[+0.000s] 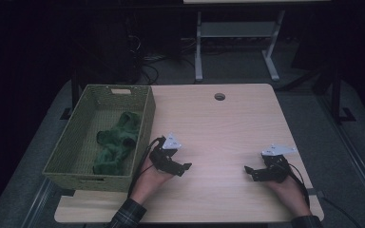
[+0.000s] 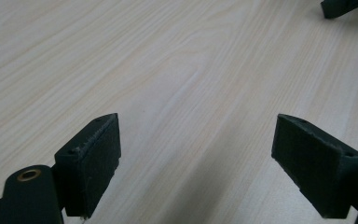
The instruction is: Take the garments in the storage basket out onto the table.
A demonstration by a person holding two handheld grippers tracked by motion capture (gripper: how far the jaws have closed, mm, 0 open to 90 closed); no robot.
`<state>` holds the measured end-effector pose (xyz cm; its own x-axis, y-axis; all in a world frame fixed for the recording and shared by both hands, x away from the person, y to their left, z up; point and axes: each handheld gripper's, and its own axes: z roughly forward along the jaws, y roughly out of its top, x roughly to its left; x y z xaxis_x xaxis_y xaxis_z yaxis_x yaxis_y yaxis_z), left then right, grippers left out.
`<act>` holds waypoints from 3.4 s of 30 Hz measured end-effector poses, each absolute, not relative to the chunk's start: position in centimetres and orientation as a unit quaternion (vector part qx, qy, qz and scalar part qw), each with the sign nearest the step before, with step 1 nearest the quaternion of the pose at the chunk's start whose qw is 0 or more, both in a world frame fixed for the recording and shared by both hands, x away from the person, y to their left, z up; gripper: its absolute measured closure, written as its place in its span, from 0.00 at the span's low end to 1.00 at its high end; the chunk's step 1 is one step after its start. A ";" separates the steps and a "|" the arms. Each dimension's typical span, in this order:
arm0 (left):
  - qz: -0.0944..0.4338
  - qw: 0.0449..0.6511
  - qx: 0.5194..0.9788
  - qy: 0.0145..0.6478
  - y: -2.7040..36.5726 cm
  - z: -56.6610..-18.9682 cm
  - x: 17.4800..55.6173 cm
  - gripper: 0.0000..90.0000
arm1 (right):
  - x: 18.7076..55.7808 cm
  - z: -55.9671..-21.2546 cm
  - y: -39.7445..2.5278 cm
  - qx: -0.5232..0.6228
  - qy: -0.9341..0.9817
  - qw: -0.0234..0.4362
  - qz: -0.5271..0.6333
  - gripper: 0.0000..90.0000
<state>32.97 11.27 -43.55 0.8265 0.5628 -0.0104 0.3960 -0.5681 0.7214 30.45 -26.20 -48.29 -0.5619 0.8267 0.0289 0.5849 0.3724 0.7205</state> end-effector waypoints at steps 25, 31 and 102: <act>0.094 0.392 0.877 0.261 11.3 -38.8 33.5 0.17 | 30.5 -48.3 -26.2 0.434 0.812 0.170 0.352 0.11; 0.102 0.392 0.874 0.270 12.1 -37.6 33.9 0.17 | 30.5 -48.3 -26.2 0.434 0.812 0.170 0.352 0.11; 0.187 0.343 0.824 0.411 30.6 -35.1 35.9 0.40 | 30.5 -48.3 -26.2 0.433 0.812 0.171 0.352 0.11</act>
<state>35.90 30.55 -35.12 0.5932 0.8046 0.0260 0.5490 -0.4280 0.7179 30.55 -26.16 -48.28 -0.5673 0.8231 0.0276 0.5825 0.3773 0.7200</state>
